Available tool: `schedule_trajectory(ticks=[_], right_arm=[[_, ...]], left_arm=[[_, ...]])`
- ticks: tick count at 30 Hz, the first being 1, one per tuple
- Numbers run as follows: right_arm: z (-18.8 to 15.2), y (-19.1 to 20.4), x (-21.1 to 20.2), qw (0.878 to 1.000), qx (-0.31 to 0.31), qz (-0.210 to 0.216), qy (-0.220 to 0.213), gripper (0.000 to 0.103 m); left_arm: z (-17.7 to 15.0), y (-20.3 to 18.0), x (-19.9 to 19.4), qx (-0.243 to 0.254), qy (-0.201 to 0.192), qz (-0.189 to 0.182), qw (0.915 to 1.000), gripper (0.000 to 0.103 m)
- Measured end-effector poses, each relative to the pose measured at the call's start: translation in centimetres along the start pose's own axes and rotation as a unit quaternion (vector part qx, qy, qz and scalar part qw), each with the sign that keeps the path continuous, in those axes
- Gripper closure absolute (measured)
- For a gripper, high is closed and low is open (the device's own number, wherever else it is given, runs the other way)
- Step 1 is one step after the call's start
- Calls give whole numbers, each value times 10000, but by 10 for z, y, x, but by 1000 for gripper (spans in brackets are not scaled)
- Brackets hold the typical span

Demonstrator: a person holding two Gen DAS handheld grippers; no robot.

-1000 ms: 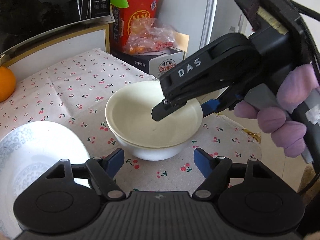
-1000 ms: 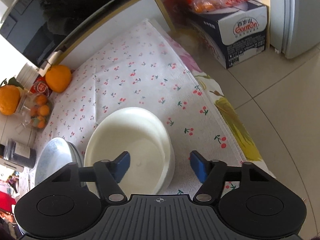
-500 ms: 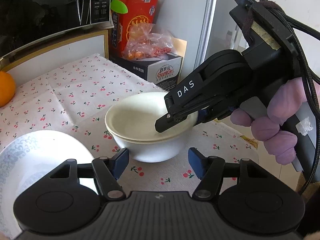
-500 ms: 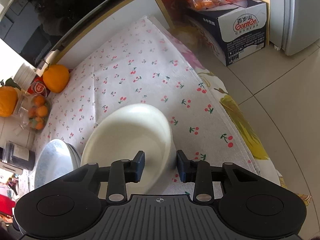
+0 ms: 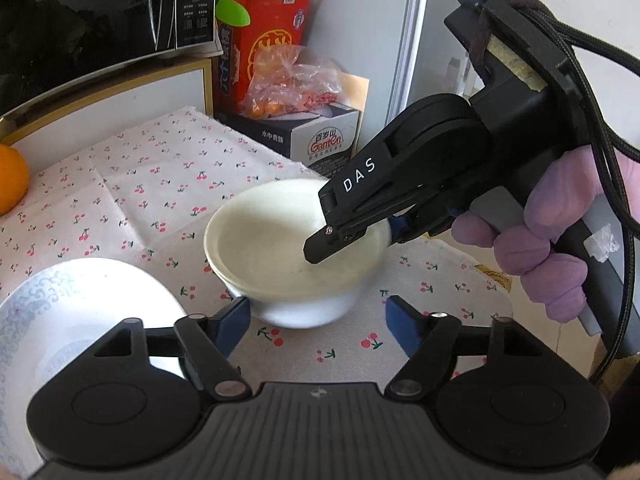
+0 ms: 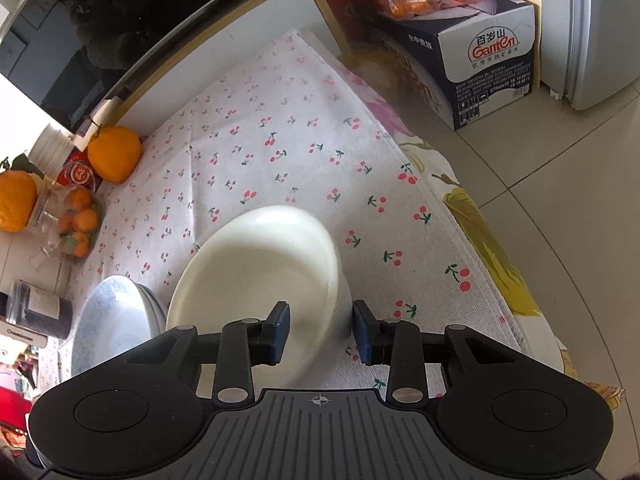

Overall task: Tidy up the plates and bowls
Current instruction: 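Lift the nested bowls with both tools and carry them over the plate stack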

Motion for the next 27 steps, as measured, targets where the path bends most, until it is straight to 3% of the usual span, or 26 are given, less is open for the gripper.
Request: schedule_trajectory(ticks=[4, 6, 18, 27], right_arm=[[5, -6, 0, 9998, 8, -193, -89, 89], [8, -9, -2, 9998, 78, -146, -75, 90], [7, -8, 4, 10000, 77, 42, -11, 84], [7, -8, 4, 9998, 111, 145, 62, 86]], left_arm=[[-3, 1, 4, 33, 76, 32, 10000, 29], [-2, 1, 6, 17, 87, 30, 10000, 29], [4, 7, 18, 142, 124, 181, 9997, 20], [8, 14, 16, 34, 5, 282, 9996, 26]])
Point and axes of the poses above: each gripper's, at about its wrist camera, not at the fingertips, and x roughly the way its jaws point, y to its left, z to its top, the point moved 8 cm from there along x, roughly the way its jaws point, and after that the axes turned 11 degrees about -z, right-handed, at the moved point
